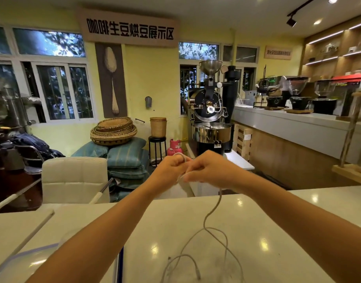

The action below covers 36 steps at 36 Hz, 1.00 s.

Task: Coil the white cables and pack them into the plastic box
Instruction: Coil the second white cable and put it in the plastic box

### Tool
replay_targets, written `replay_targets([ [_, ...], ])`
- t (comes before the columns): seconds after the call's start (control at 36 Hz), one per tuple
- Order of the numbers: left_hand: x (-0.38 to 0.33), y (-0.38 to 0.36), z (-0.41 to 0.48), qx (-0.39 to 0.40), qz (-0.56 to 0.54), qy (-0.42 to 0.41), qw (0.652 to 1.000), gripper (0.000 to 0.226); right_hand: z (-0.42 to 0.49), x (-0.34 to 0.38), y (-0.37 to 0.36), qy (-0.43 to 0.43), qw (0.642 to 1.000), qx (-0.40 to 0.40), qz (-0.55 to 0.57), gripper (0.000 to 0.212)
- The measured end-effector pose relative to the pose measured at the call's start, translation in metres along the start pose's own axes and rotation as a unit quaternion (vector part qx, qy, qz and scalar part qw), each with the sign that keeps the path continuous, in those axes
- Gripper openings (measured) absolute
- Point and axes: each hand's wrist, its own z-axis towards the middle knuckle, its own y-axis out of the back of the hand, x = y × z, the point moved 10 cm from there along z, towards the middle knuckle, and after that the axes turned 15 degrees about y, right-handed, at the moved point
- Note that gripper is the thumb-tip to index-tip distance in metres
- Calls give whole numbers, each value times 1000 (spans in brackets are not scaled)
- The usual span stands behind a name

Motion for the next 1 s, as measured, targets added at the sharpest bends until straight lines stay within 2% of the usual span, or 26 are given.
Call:
replay_targets([
  [0.11,12,-8,-4,54,-106,48,992,21,5,-2,21,9,1000,-22,17,12],
  [0.28,11,12,-3,4,-177,45,983,29,7,-1,2,17,996,45,68,17],
  [0.36,13,13,-2,9,-165,51,985,28,10,0,2,27,996,47,65,21],
  [0.44,16,6,-6,30,-131,57,989,24,14,0,22,39,999,-7,31,13],
  [0.56,11,-4,-16,73,-114,54,989,31,17,-6,46,43,996,-73,43,14],
  [0.69,3,-23,-30,168,-138,62,974,44,25,-19,55,36,992,-89,81,22],
  [0.78,-7,-35,-38,239,-142,66,958,35,26,-25,54,41,987,-85,131,20],
  [0.89,-28,-42,-45,309,-188,63,930,29,26,-30,48,71,958,-79,267,16],
  [1.0,-59,-44,-46,338,-260,32,904,35,26,-47,45,92,891,-128,425,35],
])
